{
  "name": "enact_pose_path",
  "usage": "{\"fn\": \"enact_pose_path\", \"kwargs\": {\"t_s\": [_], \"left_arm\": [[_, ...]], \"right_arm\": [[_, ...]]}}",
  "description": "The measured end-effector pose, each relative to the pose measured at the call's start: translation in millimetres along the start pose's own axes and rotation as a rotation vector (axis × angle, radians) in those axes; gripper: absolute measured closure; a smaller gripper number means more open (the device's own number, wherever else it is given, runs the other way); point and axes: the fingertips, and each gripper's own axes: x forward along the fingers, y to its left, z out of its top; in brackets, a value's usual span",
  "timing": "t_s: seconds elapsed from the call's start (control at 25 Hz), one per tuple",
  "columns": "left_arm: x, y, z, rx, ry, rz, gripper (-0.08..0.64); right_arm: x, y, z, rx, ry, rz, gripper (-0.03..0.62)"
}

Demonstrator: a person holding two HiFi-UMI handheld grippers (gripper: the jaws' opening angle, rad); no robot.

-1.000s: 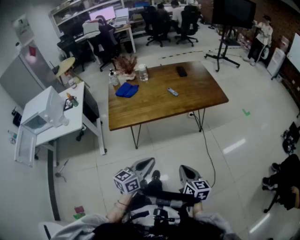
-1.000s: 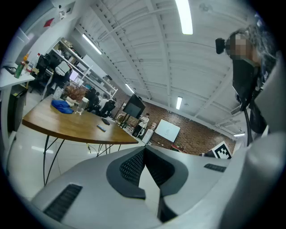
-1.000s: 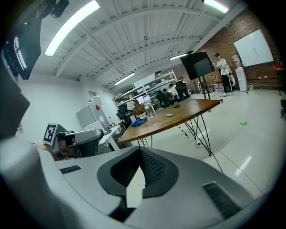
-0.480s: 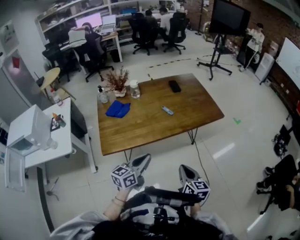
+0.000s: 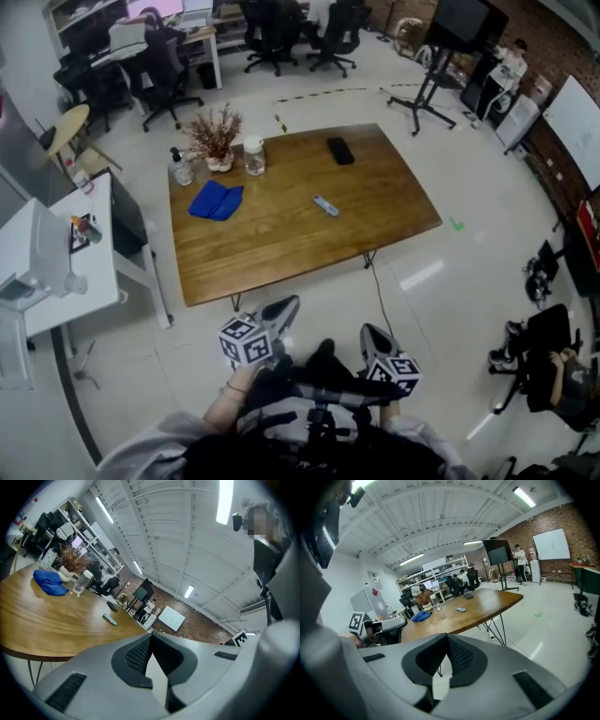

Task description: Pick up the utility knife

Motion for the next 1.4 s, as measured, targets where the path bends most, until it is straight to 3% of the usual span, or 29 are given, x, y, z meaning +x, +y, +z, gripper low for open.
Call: {"fn": "enact_pose_path", "kwargs": {"t_s": [0.44,0.64,0.84,1.0,1.16,1.4], "left_arm": [[10,64,42,-0.018,-0.094,0.171,0.555],[45,89,59,-0.03,-0.129,0.252,0.554],[77,105,70,-0.038,-0.152,0.314,0.554],[80,117,72,-0.057,-0.166,0.392,0.554],[76,129,71,-0.086,-0.185,0.443,0.554],[63,139,83,-0.112,-0.245,0.508,0.554]], "right_arm": [[105,-9,66,-0.149,0.031,0.128,0.581],[166,-23,111,-0.227,0.03,0.214,0.581],[218,-38,129,-0.335,0.09,0.273,0.577],[261,-45,127,-0.381,0.165,0.316,0.495],[307,-46,120,-0.426,0.218,0.341,0.469],[374,-59,123,-0.45,0.259,0.271,0.394]]}}
